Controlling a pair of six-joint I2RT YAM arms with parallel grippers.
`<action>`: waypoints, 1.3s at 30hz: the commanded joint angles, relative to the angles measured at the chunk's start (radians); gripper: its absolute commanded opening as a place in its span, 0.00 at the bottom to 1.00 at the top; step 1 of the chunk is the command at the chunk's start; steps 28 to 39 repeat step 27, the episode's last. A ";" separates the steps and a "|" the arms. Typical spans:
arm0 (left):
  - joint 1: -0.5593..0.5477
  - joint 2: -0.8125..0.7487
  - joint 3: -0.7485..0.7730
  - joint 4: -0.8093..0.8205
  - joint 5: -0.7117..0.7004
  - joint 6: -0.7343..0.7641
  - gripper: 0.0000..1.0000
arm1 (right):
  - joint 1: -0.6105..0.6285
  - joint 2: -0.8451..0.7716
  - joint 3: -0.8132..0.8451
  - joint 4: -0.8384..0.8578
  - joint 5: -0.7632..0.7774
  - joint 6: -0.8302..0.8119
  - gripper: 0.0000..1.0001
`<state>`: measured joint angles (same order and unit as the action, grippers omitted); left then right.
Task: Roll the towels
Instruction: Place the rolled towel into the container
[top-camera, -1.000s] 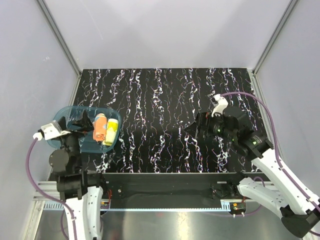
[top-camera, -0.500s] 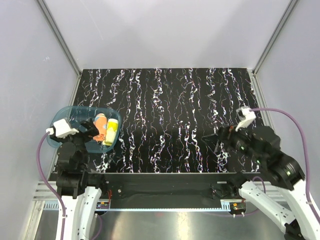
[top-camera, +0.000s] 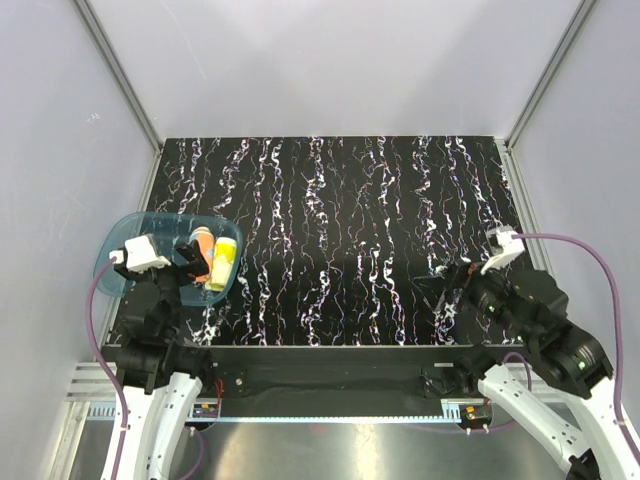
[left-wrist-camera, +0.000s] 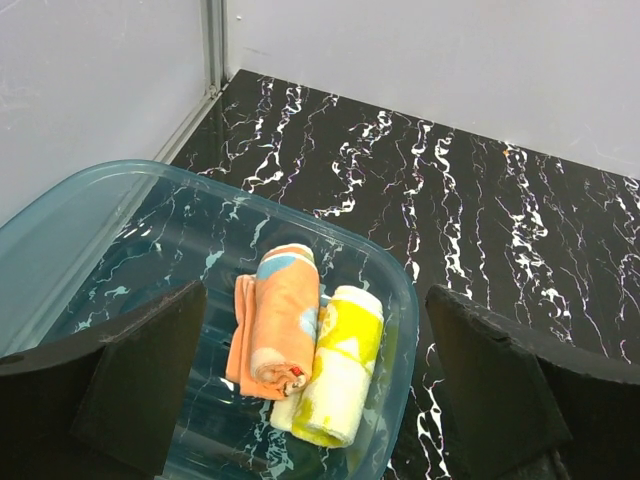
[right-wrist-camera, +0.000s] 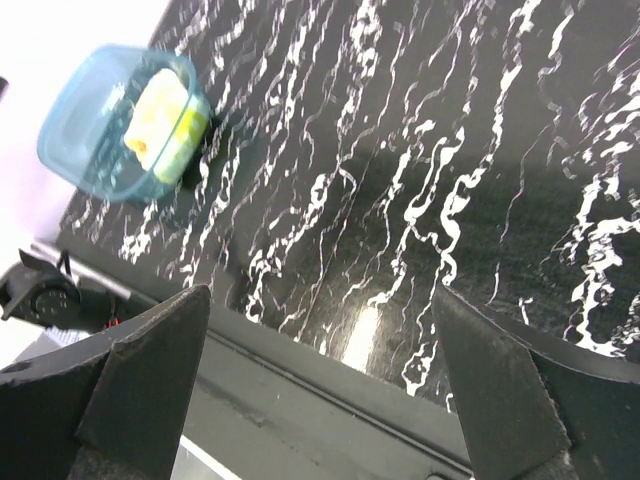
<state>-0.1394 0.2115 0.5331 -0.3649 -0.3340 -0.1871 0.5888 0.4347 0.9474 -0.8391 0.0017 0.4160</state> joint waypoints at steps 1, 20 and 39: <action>-0.005 0.022 0.007 0.041 0.013 0.018 0.99 | 0.002 -0.062 -0.007 0.044 0.069 0.010 1.00; -0.005 0.034 0.001 0.040 0.030 0.008 0.99 | 0.002 -0.042 -0.006 0.044 0.026 0.000 1.00; -0.005 0.032 0.001 0.038 0.029 0.006 0.99 | 0.002 0.009 0.004 0.047 -0.057 -0.025 1.00</action>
